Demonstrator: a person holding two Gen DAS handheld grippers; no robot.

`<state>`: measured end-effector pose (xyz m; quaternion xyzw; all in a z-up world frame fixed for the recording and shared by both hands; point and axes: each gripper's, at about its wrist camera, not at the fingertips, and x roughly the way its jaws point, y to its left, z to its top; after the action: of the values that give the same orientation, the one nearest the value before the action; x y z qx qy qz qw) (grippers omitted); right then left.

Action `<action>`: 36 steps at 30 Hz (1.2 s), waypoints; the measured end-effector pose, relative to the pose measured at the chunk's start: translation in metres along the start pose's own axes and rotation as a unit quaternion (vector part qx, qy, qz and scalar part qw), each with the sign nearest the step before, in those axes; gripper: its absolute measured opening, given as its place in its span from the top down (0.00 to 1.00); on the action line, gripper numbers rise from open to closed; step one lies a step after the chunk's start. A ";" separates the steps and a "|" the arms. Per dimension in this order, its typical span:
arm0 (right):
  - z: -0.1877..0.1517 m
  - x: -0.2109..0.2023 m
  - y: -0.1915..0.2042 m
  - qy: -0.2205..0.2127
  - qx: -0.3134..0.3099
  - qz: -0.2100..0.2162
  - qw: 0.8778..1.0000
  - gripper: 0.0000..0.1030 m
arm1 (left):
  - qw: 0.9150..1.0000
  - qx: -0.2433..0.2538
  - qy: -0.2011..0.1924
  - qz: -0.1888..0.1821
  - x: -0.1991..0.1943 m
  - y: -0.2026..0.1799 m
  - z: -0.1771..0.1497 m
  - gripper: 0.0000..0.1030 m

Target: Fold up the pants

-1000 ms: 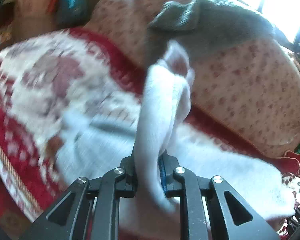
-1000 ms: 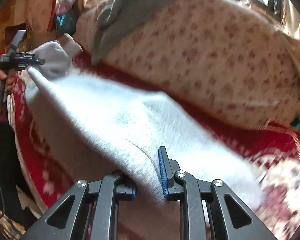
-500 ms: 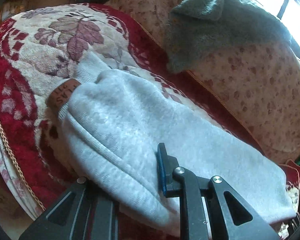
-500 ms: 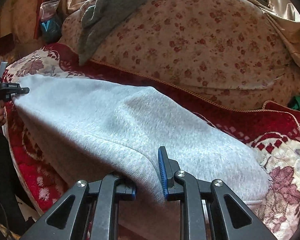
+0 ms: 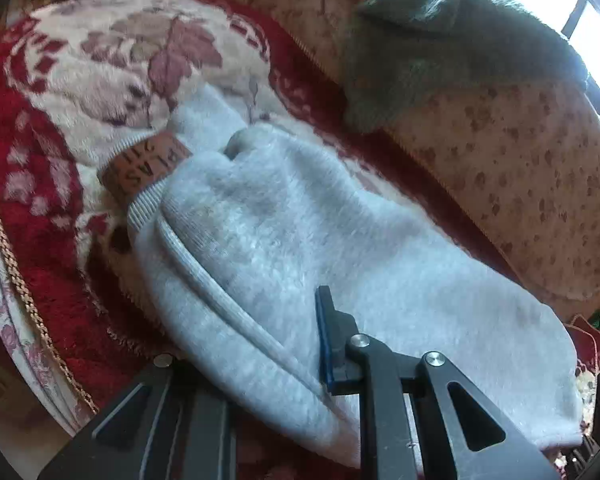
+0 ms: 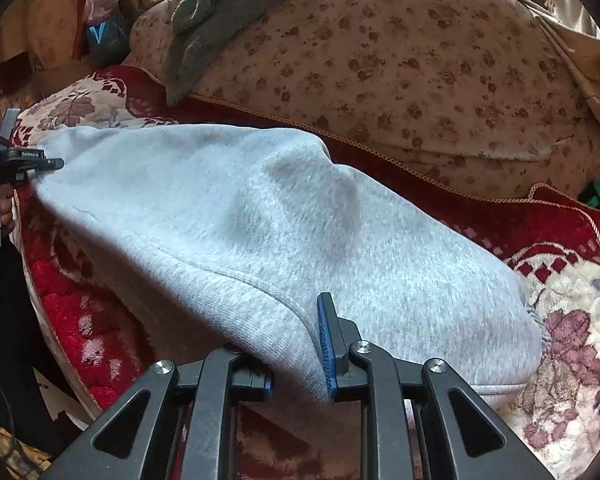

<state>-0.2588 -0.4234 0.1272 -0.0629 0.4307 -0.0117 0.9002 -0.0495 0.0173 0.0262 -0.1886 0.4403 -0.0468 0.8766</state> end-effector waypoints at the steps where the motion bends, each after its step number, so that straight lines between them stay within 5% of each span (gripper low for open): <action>1: -0.001 0.003 0.001 0.005 -0.004 0.001 1.000 0.81 | 1.000 -0.006 0.001 -0.003 0.001 0.002 0.000 0.83; 4: -0.005 0.006 -0.001 0.004 -0.001 0.006 1.000 0.78 | 1.000 -0.002 -0.002 0.006 -0.005 0.001 -0.001 0.73; 5: -0.006 0.004 -0.003 0.001 0.002 0.009 1.000 0.72 | 1.000 0.002 -0.005 0.017 -0.009 -0.001 -0.002 0.59; 8: -0.008 -0.010 -0.016 0.001 0.023 0.022 0.999 0.20 | 0.999 0.015 -0.017 0.043 -0.027 -0.004 -0.004 0.30; 9: -0.013 -0.020 -0.026 -0.007 0.043 0.029 0.999 0.17 | 0.998 0.021 -0.029 0.053 -0.037 -0.007 -0.006 0.28; 14: -0.036 -0.051 -0.082 -0.021 0.145 0.023 0.989 0.16 | 0.991 0.070 -0.082 0.074 -0.077 -0.038 -0.016 0.27; 18: -0.066 -0.056 -0.138 -0.015 0.264 0.031 0.964 0.16 | 0.985 0.133 -0.102 0.033 -0.099 -0.090 -0.033 0.21; 22: -0.091 -0.047 -0.158 0.004 0.339 0.066 0.938 0.16 | 0.975 0.207 -0.077 -0.031 -0.097 -0.156 -0.059 0.20; 27: -0.098 -0.041 -0.151 0.023 0.324 0.024 0.945 0.16 | 0.939 0.320 -0.052 -0.111 -0.092 -0.245 -0.109 0.20; 29: -0.102 -0.035 -0.159 0.031 0.344 0.012 0.938 0.16 | 0.923 0.356 -0.038 -0.139 -0.091 -0.271 -0.129 0.20; 35: -0.119 -0.002 -0.172 0.048 0.418 0.087 0.903 0.17 | 0.860 0.466 -0.034 -0.204 -0.098 -0.331 -0.207 0.15; 36: -0.120 -0.003 -0.171 0.036 0.419 0.085 0.904 0.25 | 0.853 0.479 -0.034 -0.204 -0.095 -0.333 -0.216 0.14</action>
<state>-0.3477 -0.6051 0.0762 0.3568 0.4218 -0.1168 0.8253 -0.2500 -0.3298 0.1047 0.1677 0.2845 -0.4237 0.8434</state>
